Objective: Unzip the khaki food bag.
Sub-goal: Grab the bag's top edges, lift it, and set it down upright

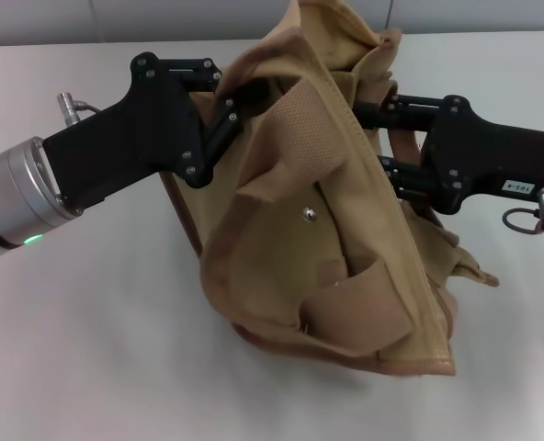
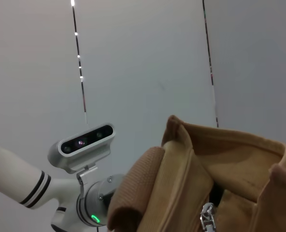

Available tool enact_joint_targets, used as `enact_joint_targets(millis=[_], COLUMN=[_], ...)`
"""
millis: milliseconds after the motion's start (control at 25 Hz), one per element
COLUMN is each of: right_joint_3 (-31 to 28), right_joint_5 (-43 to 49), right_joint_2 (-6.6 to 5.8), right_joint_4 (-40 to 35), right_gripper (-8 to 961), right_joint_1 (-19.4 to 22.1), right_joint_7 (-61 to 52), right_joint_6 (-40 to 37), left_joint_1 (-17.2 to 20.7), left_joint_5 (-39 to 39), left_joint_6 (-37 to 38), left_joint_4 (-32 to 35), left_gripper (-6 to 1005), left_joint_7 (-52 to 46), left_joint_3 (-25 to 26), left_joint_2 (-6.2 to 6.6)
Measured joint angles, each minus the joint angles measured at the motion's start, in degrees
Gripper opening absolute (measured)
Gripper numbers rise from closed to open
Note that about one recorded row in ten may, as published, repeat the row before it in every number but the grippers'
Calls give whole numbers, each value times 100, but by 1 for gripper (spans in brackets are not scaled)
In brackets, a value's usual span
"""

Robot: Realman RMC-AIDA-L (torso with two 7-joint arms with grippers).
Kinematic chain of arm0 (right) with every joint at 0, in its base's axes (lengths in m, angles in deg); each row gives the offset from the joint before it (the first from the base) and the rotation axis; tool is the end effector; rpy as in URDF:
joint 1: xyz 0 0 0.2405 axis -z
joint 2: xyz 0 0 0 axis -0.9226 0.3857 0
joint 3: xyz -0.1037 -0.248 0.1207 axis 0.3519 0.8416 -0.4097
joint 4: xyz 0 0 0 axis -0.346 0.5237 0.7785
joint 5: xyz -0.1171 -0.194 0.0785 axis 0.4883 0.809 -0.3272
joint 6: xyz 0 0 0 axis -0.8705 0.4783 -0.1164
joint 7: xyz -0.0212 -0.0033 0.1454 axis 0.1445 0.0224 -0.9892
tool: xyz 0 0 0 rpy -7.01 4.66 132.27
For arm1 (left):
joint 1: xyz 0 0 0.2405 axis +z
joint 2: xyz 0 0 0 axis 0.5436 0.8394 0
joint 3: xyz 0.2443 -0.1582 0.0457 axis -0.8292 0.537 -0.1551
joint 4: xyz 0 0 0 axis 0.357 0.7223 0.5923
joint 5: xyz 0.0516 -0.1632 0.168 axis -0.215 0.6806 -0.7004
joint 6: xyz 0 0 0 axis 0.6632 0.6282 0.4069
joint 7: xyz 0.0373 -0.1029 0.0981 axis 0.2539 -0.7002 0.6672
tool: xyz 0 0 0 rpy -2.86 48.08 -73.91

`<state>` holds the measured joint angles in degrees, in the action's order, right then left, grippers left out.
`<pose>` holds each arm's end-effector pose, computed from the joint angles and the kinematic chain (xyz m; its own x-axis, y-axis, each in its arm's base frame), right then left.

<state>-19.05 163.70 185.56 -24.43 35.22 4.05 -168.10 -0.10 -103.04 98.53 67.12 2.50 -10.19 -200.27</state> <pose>0.2586 0.3600 -0.0150 0.6815 -0.0742 -0.7281 -0.2143 -0.9715 -0.1016 -0.2517 0.3529 -0.0386 0.5508 -0.3480 0.7587 0.0753 -0.8845 -0.4604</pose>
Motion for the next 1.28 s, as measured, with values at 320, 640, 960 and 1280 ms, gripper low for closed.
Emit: enact_joint_targets(millis=[320, 640, 960, 1280], right_joint_3=[14, 508, 603, 679], right_joint_5=[-832, -868, -903, -908], right_joint_2=[-23, -17, -12, 6], right_joint_4=[95, 141, 88, 201], right_gripper=[541, 540, 541, 540], right_joint_1=[600, 529, 383, 110], right_joint_7=[1126, 1709, 1874, 1979], right_joint_6=[-637, -209, -23, 252], left_joint_1=[-10, -116, -149, -206], left_joint_5=[3, 3, -24, -2], left_joint_6=[-29, -34, -40, -44], left_joint_4=[-28, -46, -52, -62], left_gripper=[55, 55, 55, 56], left_joint_7=[4, 4, 4, 4], left_joint_3=[0, 0, 1, -124], left_joint_2=[1, 1, 1, 2])
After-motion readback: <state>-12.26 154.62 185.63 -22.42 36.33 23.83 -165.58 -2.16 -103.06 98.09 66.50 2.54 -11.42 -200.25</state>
